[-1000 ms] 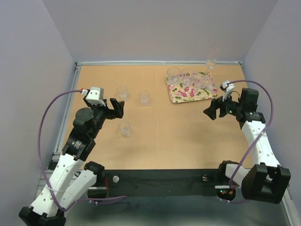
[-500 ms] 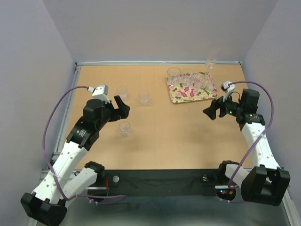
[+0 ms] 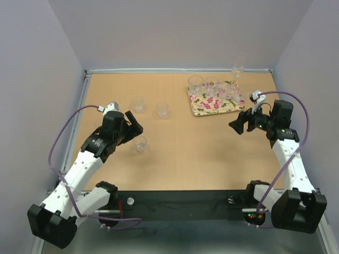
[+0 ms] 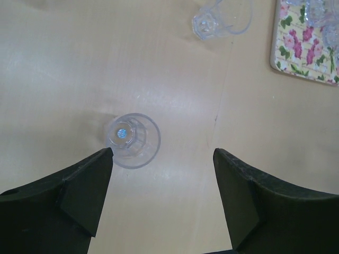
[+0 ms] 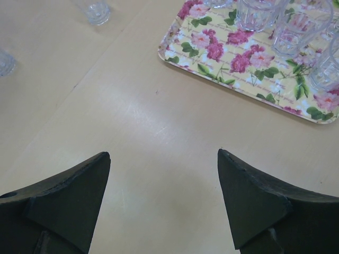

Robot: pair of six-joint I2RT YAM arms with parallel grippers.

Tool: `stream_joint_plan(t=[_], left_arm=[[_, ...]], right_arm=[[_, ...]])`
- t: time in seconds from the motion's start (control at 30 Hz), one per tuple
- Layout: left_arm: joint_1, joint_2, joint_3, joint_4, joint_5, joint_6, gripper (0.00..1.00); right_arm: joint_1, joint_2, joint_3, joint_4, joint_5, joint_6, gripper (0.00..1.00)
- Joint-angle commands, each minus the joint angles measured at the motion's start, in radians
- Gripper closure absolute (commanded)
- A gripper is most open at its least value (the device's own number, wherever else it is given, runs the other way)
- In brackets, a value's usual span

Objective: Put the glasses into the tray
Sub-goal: Grab a glass with a robot arm

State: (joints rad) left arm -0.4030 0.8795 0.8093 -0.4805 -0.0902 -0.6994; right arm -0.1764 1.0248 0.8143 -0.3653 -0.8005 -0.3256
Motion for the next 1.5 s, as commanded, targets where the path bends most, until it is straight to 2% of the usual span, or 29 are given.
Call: stream_joint_plan(t=[0.0, 0.27, 0.43, 0.63, 0.8, 1.0, 1.07, 1.2, 1.23, 1.33, 1.47], left_arm=[[0.007, 0.042, 0.008, -0.064, -0.059, -0.107, 0.15], [0.016, 0.128, 0.007, -0.066, -0.077, -0.178, 0.18], [0.024, 0.171, -0.004, -0.09, -0.105, -0.209, 0.24], [0.043, 0.181, -0.056, -0.07, -0.076, -0.247, 0.31], [0.046, 0.19, -0.088, -0.056, -0.059, -0.252, 0.32], [0.046, 0.207, -0.127, -0.024, -0.028, -0.246, 0.44], [0.046, 0.214, -0.137, -0.014, -0.019, -0.242, 0.52], [0.046, 0.22, -0.148, 0.002, -0.01, -0.239, 0.6], [0.046, 0.223, -0.15, 0.009, -0.006, -0.241, 0.64], [0.046, 0.225, -0.153, 0.014, -0.002, -0.242, 0.69], [0.046, 0.225, -0.147, 0.016, -0.002, -0.233, 0.82]], right_arm=[[-0.006, -0.023, 0.009, 0.051, 0.007, 0.008, 0.13], [-0.006, -0.025, 0.009, 0.051, 0.026, 0.008, 0.12], [-0.008, -0.028, 0.011, 0.052, 0.037, 0.008, 0.12], [-0.006, -0.028, 0.011, 0.052, 0.046, 0.007, 0.12], [-0.008, -0.031, 0.013, 0.052, 0.05, 0.008, 0.12], [-0.008, -0.029, 0.013, 0.052, 0.057, 0.008, 0.12], [-0.008, -0.031, 0.013, 0.052, 0.058, 0.007, 0.12], [-0.008, -0.031, 0.014, 0.052, 0.061, 0.008, 0.12], [-0.008, -0.031, 0.014, 0.052, 0.061, 0.008, 0.12], [-0.008, -0.032, 0.014, 0.052, 0.064, 0.008, 0.12], [-0.008, -0.032, 0.014, 0.052, 0.066, 0.008, 0.12]])
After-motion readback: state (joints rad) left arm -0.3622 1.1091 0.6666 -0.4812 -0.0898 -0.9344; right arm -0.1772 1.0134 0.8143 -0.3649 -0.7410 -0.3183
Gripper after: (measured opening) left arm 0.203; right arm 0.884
